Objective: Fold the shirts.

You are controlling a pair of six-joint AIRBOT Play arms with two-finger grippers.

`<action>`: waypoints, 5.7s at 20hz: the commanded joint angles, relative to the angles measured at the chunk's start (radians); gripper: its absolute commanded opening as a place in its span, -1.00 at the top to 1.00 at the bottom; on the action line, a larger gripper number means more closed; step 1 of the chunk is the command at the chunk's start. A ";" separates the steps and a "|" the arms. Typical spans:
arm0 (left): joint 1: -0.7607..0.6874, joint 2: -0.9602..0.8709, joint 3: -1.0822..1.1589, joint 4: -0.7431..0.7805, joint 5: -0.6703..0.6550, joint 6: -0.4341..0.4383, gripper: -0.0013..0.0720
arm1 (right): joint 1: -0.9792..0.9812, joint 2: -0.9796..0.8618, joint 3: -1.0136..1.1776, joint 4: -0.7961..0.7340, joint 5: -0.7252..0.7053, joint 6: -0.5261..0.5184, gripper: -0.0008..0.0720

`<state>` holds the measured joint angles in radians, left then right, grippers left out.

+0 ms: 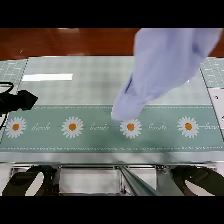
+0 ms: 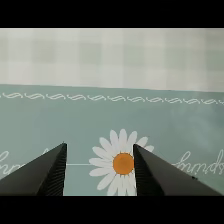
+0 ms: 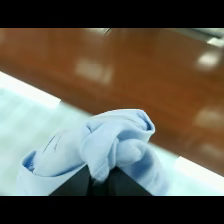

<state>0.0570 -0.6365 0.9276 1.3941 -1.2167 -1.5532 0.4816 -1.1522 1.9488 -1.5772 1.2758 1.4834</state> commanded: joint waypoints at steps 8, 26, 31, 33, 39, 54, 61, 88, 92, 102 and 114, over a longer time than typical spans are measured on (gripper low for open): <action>-0.004 0.002 -0.026 -0.079 -0.019 -0.011 -0.42 | 0.344 -0.622 0.008 0.280 -0.097 0.049 0.87; 0.279 -0.050 -0.615 -0.524 -0.114 0.122 -0.42 | -0.570 0.114 -1.127 0.445 -0.168 0.035 -0.14; 0.206 -0.141 -0.665 -0.662 0.049 0.154 -0.42 | -0.647 0.203 -1.407 0.558 -0.219 -0.041 -0.14; 0.114 -0.222 -0.665 -0.665 0.147 0.137 -0.42 | -0.642 0.203 -1.411 0.572 -0.219 -0.047 -0.14; -0.134 -0.429 -0.656 -0.947 0.522 0.237 -0.42 | -0.642 0.203 -1.411 0.632 -0.202 -0.056 -0.14; -0.184 -0.495 -0.443 -0.938 0.458 0.376 0.92 | -0.300 -0.017 -1.360 0.800 -0.339 -0.037 -0.14; -0.184 -0.495 -0.443 -0.938 0.439 0.382 0.92 | -0.271 -0.210 -1.302 1.024 -0.354 -0.182 -0.14; 0.511 0.033 0.702 -0.933 0.127 0.318 0.92 | -0.505 0.329 -0.014 0.388 0.133 -0.055 0.88; 0.394 0.107 0.748 -0.731 0.108 0.260 0.92 | -0.505 0.463 -0.015 0.196 0.319 0.003 0.88; 0.200 0.216 0.645 -0.186 -0.140 0.007 0.92 | -0.505 0.520 -0.262 0.212 0.431 0.077 0.88; 0.198 -0.392 0.079 -0.455 0.296 0.203 0.92 | -0.505 -0.002 -0.846 0.459 -0.302 -0.066 0.88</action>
<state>0.2550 -0.8310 1.0653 1.0054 -1.0813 -1.4155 -0.0223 -0.9634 1.1397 -1.2007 1.1980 1.4757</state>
